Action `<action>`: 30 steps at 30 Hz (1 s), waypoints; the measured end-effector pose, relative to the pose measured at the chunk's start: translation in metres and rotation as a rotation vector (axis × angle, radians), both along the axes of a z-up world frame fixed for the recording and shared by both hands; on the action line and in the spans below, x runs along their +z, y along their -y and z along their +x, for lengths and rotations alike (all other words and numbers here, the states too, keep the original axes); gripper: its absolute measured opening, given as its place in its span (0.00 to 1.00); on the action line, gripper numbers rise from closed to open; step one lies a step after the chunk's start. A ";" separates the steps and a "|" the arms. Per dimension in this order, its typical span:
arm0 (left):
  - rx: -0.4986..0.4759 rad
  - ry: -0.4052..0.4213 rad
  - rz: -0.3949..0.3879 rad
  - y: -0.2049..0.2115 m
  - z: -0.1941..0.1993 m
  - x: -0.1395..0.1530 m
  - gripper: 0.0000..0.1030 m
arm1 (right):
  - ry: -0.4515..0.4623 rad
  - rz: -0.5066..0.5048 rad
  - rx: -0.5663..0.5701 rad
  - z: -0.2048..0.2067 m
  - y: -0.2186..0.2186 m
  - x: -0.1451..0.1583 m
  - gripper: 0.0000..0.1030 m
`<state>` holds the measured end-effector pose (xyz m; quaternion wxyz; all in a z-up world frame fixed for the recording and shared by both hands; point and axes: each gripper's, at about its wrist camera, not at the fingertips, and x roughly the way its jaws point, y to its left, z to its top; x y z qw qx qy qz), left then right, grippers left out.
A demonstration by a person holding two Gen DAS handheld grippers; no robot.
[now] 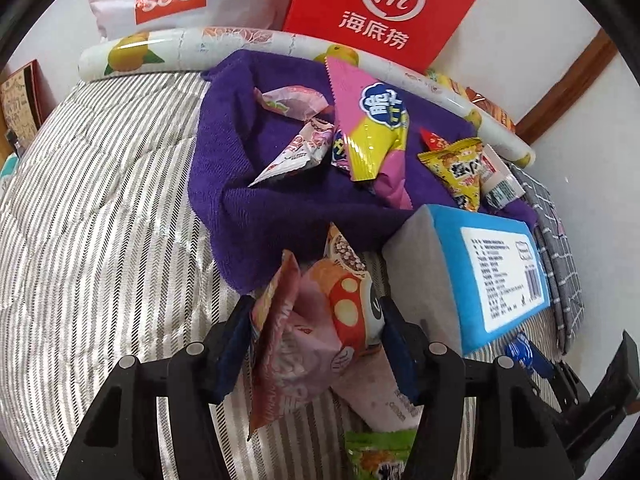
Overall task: Organize snacks
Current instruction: 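Grasp the blue cookie packet with the right tool while the left grasps the pink panda bag, then carry the blue packet with the right tool while the left carries the panda bag to the towel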
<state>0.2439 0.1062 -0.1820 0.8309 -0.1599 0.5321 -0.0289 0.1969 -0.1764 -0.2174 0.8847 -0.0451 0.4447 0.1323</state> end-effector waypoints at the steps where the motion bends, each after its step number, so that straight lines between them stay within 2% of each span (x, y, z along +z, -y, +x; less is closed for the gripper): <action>1: -0.005 0.009 -0.002 -0.001 -0.003 0.003 0.57 | 0.002 0.000 -0.001 0.000 0.000 0.000 0.44; 9: -0.019 0.064 -0.012 -0.012 -0.033 0.035 0.57 | 0.001 -0.038 0.005 -0.008 -0.008 0.005 0.43; 13: -0.026 0.092 -0.026 -0.012 -0.044 0.049 0.57 | 0.023 -0.001 0.018 -0.016 -0.010 0.024 0.43; 22: -0.065 0.131 -0.072 0.000 -0.063 0.076 0.57 | 0.143 0.013 0.050 -0.037 -0.024 0.082 0.43; 30: -0.110 0.176 -0.079 0.017 -0.069 0.100 0.57 | 0.192 0.012 0.052 -0.043 -0.026 0.110 0.43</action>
